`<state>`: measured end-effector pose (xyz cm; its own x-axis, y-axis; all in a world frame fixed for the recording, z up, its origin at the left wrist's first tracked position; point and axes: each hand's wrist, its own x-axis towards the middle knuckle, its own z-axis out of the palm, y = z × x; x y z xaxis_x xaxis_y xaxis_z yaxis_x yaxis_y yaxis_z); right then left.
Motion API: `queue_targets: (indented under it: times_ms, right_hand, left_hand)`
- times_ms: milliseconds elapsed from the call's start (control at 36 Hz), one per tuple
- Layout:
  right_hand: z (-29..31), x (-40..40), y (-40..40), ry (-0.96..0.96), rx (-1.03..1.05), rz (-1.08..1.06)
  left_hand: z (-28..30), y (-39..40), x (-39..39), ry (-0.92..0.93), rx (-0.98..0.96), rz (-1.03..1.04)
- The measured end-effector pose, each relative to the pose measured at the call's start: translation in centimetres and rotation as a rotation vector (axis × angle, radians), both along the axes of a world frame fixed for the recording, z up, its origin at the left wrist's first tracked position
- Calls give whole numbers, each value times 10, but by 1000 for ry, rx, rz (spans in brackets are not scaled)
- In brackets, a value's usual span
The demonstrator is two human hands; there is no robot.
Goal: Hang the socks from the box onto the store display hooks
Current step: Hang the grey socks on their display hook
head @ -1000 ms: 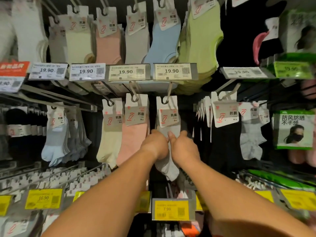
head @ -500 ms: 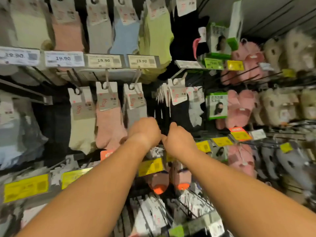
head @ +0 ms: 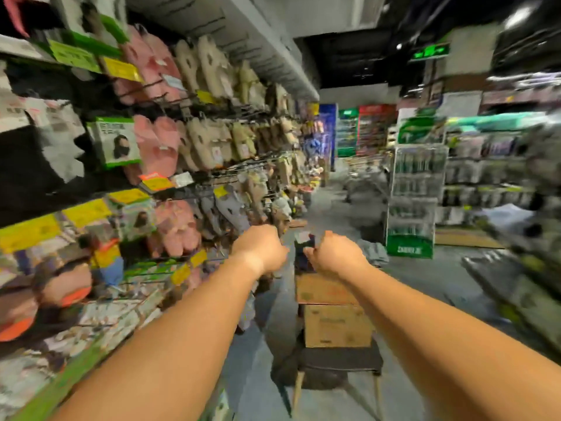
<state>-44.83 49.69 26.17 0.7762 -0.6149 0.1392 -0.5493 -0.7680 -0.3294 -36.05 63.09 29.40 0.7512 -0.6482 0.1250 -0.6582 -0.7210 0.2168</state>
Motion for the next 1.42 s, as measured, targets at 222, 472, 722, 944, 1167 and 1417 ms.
queue_targets:
  times_ms: [222, 472, 722, 944, 1167, 1417]
  right_hand:
    - [-49, -83, -81, 65, 27, -212]
    - [-83, -84, -141, 107, 30, -195]
    - [-126, -21, -219, 183, 53, -118]
    - [-164, 53, -312, 219, 124, -165]
    - [-193, 114, -392, 188, 268, -230]
    - [-216, 175, -507, 137, 361, -224]
  left_hand:
    - [-55, -105, -52, 69, 100, -225]
    - [-89, -167, -53, 142, 56, -186]
    - [-126, -245, 4, 245, 57, -143]
    - [-160, -356, 91, 264, 112, -209]
    - [-199, -466, 154, 307, 155, -256]
    - [-240, -566, 207, 404, 101, -149]
